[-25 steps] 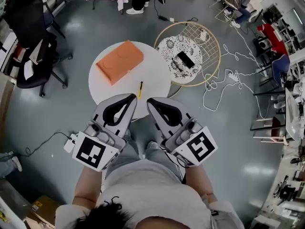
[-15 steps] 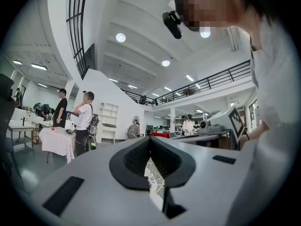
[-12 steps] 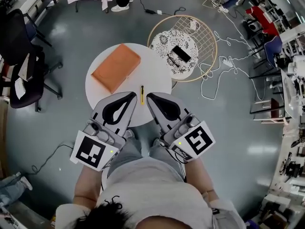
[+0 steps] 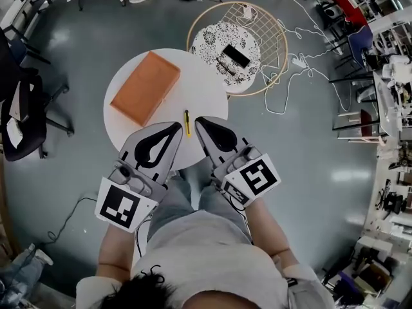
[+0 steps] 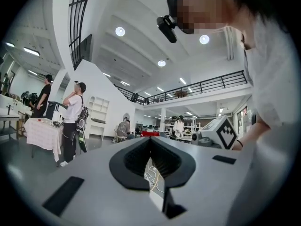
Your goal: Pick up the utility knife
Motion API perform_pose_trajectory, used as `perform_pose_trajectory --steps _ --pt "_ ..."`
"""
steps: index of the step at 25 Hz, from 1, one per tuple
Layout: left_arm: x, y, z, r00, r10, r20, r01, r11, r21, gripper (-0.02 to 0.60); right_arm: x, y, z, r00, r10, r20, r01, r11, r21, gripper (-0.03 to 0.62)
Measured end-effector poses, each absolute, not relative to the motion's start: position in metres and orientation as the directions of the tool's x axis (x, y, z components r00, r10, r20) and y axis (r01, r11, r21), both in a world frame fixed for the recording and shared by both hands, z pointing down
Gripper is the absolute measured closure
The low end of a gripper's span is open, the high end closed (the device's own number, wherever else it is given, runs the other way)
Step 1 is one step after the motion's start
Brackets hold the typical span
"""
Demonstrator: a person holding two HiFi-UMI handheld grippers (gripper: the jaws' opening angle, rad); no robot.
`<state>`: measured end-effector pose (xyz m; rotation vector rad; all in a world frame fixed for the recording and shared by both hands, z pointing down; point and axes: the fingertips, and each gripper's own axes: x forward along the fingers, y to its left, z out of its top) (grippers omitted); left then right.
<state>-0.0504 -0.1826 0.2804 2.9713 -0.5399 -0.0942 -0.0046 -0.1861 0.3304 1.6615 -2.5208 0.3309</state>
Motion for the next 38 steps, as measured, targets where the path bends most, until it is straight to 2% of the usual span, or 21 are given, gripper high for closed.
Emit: perform_pose_trajectory --steps 6,14,26,38 --pt "-0.049 -0.190 0.300 0.940 -0.339 -0.027 -0.330 -0.929 0.169 0.571 0.007 -0.203 0.384 -0.339 -0.891 0.301 -0.938 0.299 -0.174 0.583" --pt "-0.050 -0.206 0.332 0.950 -0.313 0.017 -0.310 -0.931 0.193 0.571 0.007 -0.217 0.455 -0.333 -0.843 0.422 -0.939 0.258 -0.227 0.580" --pt "-0.038 -0.224 0.374 0.963 -0.262 0.057 -0.268 -0.937 0.223 0.571 0.019 -0.223 0.535 -0.285 -0.787 0.547 -0.951 0.161 -0.264 0.553" --pt "-0.031 -0.227 0.400 0.966 -0.246 0.076 -0.258 -0.937 0.237 0.571 0.020 -0.215 0.593 -0.273 -0.707 0.652 -0.956 0.127 -0.263 0.516"
